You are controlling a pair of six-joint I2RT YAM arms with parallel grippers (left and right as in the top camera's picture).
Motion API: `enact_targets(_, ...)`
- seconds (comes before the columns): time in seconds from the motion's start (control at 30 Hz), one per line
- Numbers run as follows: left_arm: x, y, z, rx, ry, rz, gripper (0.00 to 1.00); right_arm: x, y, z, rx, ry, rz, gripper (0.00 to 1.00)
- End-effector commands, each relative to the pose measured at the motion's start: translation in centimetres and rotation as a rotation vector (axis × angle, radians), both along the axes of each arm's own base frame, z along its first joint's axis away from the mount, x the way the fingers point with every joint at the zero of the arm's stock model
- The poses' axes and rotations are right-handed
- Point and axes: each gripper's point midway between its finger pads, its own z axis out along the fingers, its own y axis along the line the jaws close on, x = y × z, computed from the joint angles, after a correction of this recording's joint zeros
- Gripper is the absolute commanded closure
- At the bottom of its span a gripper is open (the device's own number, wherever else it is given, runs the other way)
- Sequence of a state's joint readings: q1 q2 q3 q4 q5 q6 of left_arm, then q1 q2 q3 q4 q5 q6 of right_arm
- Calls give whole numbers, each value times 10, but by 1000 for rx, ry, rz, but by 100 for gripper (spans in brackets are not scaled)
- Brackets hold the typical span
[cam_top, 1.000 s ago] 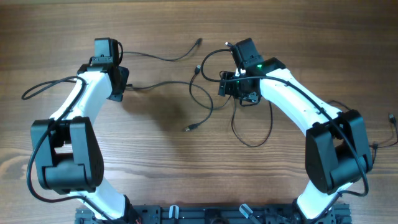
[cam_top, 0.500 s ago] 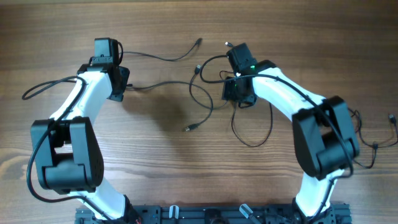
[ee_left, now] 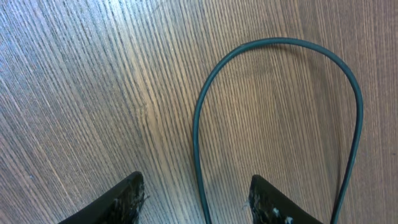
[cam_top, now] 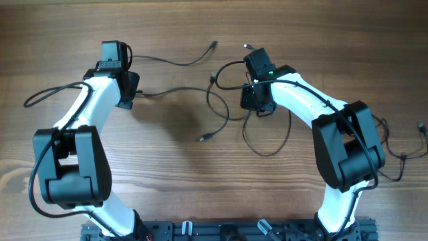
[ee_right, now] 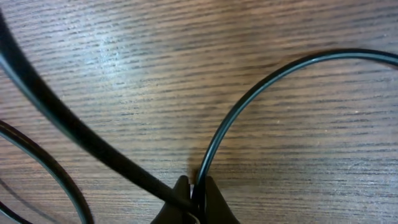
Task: Untangle cables
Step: 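Grasp a black cable with the right gripper and pull it far right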
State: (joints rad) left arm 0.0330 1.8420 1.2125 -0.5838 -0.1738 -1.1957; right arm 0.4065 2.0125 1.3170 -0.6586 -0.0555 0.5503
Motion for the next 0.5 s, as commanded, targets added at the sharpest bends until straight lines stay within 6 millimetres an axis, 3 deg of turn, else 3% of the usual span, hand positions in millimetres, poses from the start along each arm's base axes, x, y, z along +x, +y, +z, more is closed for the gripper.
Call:
enact_targets(0.0, 0, 0, 0, -7, -4, 13, 44, 2, 11, 22, 88, 8, 62, 96)
enact_targets(0.1, 0, 0, 0, -7, -4, 13, 44, 11, 23, 60, 189, -46, 94, 96)
enact_targets(0.13, 0, 0, 0, -7, -4, 13, 44, 17, 27, 84, 232, -96, 100, 96)
enact_targets(0.27, 0, 0, 0, -6, -4, 13, 44, 29, 28, 149, 275, -265, 141, 96)
enact_targets(0.37, 0, 0, 0, -7, -4, 13, 44, 35, 17, 197, 262, -410, 138, 96)
enact_targets(0.47, 0, 0, 0, -6, -4, 13, 44, 41, -13, 242, 175, -569, 61, 96)
